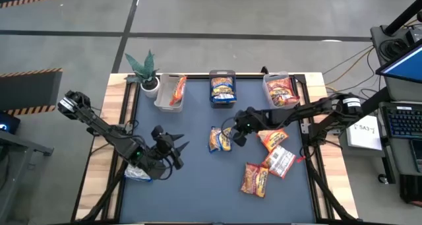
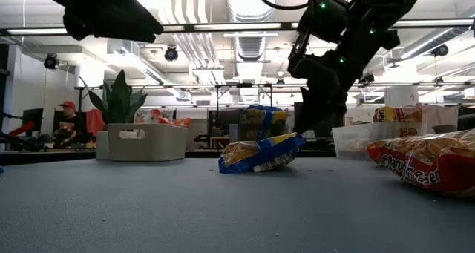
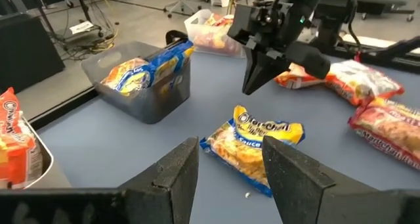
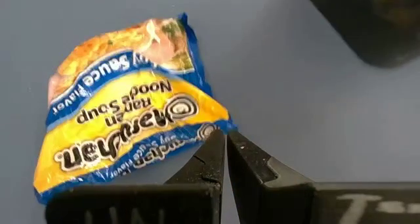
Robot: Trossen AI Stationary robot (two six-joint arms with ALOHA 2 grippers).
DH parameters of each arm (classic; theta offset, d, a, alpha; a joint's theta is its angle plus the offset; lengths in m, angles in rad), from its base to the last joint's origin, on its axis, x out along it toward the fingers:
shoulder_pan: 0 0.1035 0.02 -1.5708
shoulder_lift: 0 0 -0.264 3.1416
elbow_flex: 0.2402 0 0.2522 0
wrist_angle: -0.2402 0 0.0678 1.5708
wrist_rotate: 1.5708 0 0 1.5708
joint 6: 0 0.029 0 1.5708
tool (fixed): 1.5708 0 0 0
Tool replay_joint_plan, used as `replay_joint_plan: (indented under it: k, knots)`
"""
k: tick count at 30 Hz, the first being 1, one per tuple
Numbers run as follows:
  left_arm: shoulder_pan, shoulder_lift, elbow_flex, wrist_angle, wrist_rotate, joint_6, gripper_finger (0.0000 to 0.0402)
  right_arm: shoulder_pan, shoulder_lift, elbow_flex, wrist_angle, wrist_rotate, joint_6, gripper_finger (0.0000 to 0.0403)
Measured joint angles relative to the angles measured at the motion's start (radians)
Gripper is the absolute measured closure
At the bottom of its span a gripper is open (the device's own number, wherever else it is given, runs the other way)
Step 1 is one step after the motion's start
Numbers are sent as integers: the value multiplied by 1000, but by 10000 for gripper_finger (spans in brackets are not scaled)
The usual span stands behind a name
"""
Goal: Sort Maruchan noodles
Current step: Put the blue noodle pack into the black bin
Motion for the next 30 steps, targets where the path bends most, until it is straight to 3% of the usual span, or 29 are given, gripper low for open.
replay_joint_plan:
  k: [6,12,21,30]
  knots:
    - [24,28,-5,55,0,21,249,-4,-43,0,-20,-8,-5,394]
    - [57,132,-5,214,23,126,249,-6,-122,0,-141,-4,4,394]
    - [175,313,-5,513,322,352,249,-6,-260,1,-183,-19,50,394]
    - [264,425,-5,629,483,455,278,-6,-304,2,-180,-20,98,394]
